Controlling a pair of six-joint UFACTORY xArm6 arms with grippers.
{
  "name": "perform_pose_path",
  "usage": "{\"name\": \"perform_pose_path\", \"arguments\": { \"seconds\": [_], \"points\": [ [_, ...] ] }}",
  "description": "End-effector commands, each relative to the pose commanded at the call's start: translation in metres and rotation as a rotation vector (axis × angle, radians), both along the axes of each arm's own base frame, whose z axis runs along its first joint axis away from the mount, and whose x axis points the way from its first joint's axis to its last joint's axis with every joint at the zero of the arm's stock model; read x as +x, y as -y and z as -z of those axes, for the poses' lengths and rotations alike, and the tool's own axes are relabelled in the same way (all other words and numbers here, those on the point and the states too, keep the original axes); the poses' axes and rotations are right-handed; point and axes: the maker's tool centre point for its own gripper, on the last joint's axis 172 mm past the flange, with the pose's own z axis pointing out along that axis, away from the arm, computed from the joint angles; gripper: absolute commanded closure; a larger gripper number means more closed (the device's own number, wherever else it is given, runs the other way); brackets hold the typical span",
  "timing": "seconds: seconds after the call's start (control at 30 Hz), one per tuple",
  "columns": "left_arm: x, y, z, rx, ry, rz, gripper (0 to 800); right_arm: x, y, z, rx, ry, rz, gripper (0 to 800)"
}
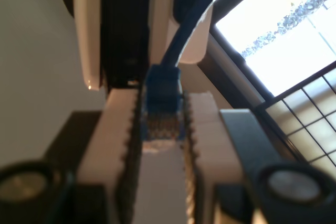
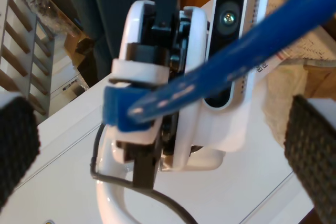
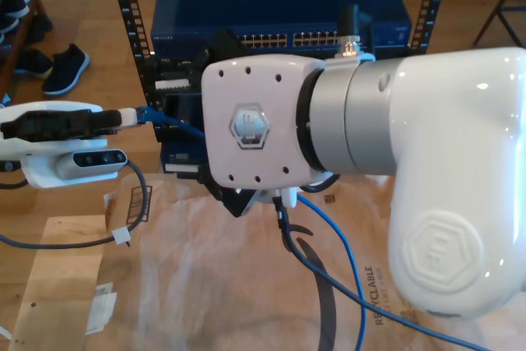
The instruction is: Grab the cable and plug it in
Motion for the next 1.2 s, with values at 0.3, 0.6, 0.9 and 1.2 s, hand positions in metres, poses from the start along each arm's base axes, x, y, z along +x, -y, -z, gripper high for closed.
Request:
{"name": "perform_pose_path", "arguments": {
  "seconds": [0.3,0.6,0.9,1.2],
  "points": [
    [-0.001,0.000,0.001,-0.002,-0.003,0.000,779,0.001,-0.003,-0.011,0.032,0.038,0.018,355],
    [-0.001,0.000,0.000,0.000,0.001,-0.002,779,0.001,-0.003,-0.007,0.026,0.034,0.018,418],
    [0.000,0.000,-0.001,-0.001,0.006,-0.004,778,0.001,-0.003,-0.006,0.026,0.030,0.019,497],
    [0.000,0.000,-0.001,0.000,0.006,-0.003,771,0.002,-0.004,-0.001,0.020,0.022,0.020,537]
  ]
}}
